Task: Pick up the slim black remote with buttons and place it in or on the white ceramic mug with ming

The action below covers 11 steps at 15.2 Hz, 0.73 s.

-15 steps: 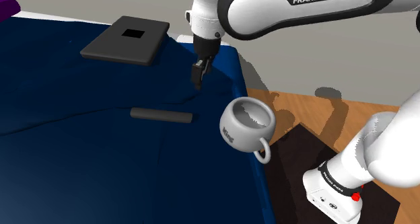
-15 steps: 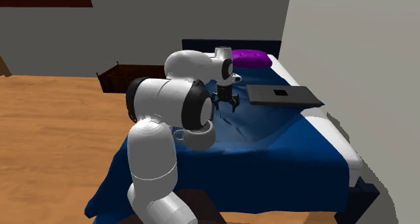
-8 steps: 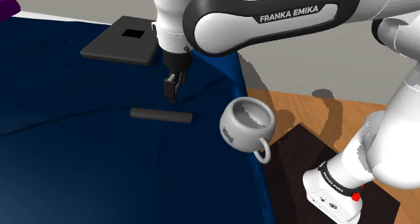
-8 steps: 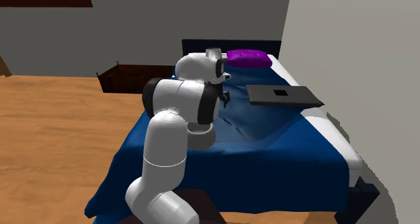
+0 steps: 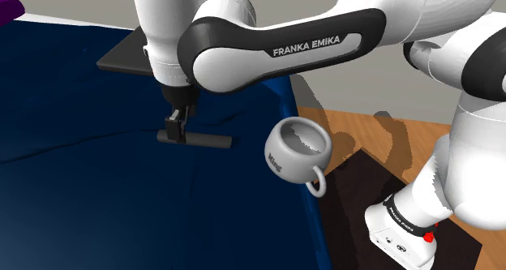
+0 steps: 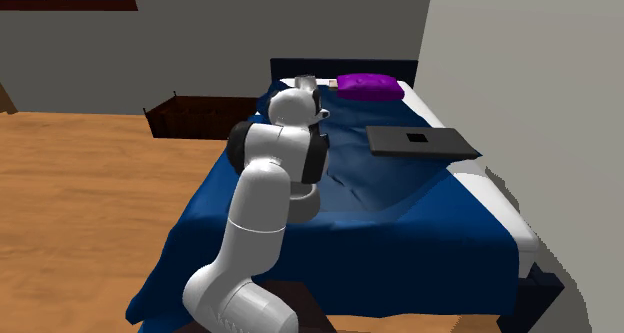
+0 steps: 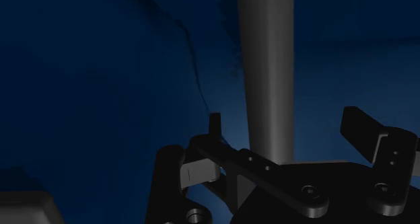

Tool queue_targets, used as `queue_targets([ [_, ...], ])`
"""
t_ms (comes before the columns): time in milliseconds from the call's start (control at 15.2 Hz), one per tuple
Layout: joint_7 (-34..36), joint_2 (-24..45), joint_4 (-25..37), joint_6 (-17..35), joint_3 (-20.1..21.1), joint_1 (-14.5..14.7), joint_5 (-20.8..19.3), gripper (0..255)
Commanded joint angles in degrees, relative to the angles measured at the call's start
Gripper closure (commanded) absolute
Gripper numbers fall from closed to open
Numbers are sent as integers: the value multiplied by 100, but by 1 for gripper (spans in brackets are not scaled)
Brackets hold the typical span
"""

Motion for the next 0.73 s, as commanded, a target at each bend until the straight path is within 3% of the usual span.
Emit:
queue_targets([
  [0, 17, 48, -71, 116, -8, 7, -26, 0],
  [264, 54, 124, -311, 424, -35, -17, -71, 0],
  [660, 54, 124, -311, 424, -35, -17, -71, 0],
])
